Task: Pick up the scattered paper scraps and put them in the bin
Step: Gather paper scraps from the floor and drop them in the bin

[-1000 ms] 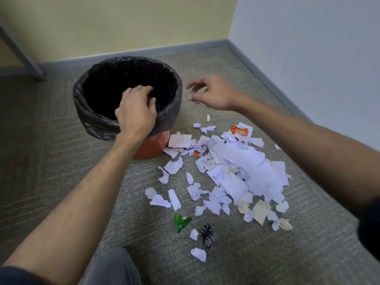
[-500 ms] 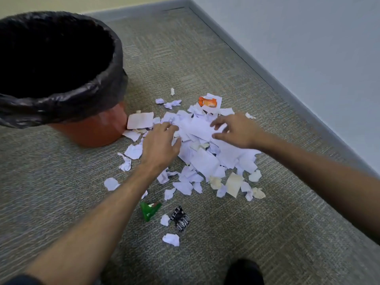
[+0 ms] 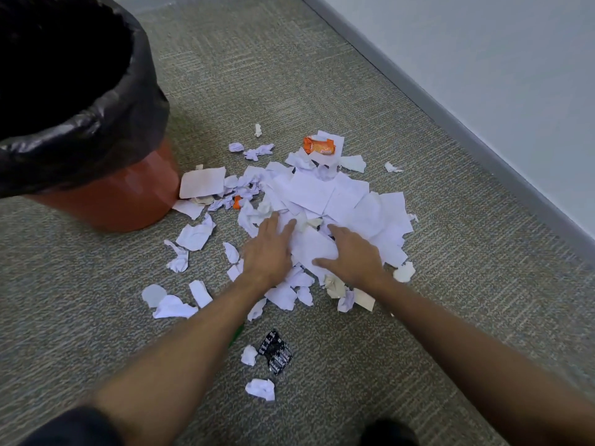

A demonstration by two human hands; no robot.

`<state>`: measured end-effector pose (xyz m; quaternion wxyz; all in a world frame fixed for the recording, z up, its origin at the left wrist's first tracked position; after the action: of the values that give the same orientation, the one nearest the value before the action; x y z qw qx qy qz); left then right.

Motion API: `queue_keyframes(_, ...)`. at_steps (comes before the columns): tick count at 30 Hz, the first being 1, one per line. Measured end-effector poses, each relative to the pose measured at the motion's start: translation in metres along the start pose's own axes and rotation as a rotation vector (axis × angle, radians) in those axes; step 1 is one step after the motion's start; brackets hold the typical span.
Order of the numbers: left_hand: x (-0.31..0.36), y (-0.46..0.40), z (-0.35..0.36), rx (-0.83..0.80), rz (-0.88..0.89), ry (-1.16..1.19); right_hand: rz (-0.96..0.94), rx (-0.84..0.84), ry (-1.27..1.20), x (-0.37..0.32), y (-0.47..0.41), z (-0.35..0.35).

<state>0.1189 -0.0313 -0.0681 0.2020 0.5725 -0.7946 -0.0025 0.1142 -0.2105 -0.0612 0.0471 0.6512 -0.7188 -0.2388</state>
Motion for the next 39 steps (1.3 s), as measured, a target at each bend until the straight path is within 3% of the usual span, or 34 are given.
queue_keyframes(5,0.002,-0.011,0.012,0.008,-0.006,-0.018,0.038,0.026,-0.147,0.005,-0.009,0.016)
queue_keyframes(11,-0.006,-0.008,0.006,0.154,-0.012,0.173,0.055,0.001,-0.429,0.008,-0.018,0.004)
queue_keyframes(20,-0.014,0.01,-0.096,0.588,0.039,0.33,-0.14,0.139,-0.613,-0.04,0.004,-0.095)
queue_keyframes(29,-0.045,0.059,-0.236,1.008,0.106,0.282,-0.383,0.233,-0.635,-0.157,0.035,-0.214)
queue_keyframes(34,-0.103,0.082,-0.305,1.12,-0.047,0.247,-0.579,0.296,-0.511,-0.255,0.033,-0.247)
queue_keyframes(39,-0.163,0.098,-0.323,0.991,-0.324,0.267,-0.655,0.277,-0.39,-0.334,0.014,-0.234)
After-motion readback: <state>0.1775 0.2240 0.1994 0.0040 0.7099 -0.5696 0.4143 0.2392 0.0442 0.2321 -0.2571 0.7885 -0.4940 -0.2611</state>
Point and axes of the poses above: each hand's wrist, its own y-axis away from the middle knuckle, its own z-axis out of the palm, x = y × z, the point moved 2 cm from there along -y, towards the middle knuckle, and after that the axes turned 9 degrees about z, right-handed, at the moved point
